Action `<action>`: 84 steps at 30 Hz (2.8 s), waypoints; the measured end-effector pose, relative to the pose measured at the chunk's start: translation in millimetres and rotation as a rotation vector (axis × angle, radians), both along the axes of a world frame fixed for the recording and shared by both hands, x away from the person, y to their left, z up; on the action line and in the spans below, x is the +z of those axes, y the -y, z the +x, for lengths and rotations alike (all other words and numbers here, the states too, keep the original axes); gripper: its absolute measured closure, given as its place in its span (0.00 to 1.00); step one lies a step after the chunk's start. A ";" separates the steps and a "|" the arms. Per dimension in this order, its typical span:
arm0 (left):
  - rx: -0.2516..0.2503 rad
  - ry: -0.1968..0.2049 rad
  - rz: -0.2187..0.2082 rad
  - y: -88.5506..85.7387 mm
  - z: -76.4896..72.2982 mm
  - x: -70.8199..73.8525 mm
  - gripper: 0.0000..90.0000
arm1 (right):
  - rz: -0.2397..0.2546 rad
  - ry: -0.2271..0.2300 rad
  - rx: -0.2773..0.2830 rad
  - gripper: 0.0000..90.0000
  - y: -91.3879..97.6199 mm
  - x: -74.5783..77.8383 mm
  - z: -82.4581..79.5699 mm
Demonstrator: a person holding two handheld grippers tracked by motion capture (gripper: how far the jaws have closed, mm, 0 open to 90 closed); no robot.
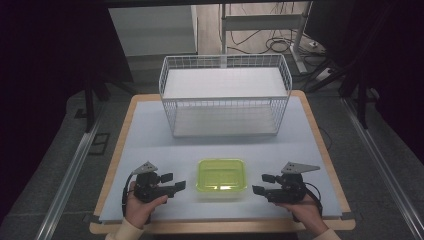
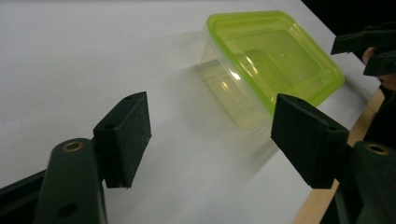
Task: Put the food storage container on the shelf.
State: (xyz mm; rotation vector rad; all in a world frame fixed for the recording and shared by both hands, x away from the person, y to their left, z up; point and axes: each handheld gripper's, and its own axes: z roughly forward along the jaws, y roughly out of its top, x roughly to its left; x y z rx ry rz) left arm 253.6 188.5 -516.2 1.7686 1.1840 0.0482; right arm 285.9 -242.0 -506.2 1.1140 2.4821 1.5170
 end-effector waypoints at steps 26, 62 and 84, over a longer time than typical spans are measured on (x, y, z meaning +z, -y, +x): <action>-0.025 -0.122 -0.124 18.9 15.4 -2.4 0.33 | 0.135 -0.202 -0.024 0.47 -15.5 -0.8 19.6; -0.093 -0.248 -0.192 37.6 43.1 -16.4 0.71 | 0.142 -0.342 -0.037 0.74 -33.0 -16.2 45.7; -0.099 -0.250 -0.228 33.9 41.1 -14.8 0.84 | 0.197 -0.398 -0.042 0.84 -28.9 -13.3 48.5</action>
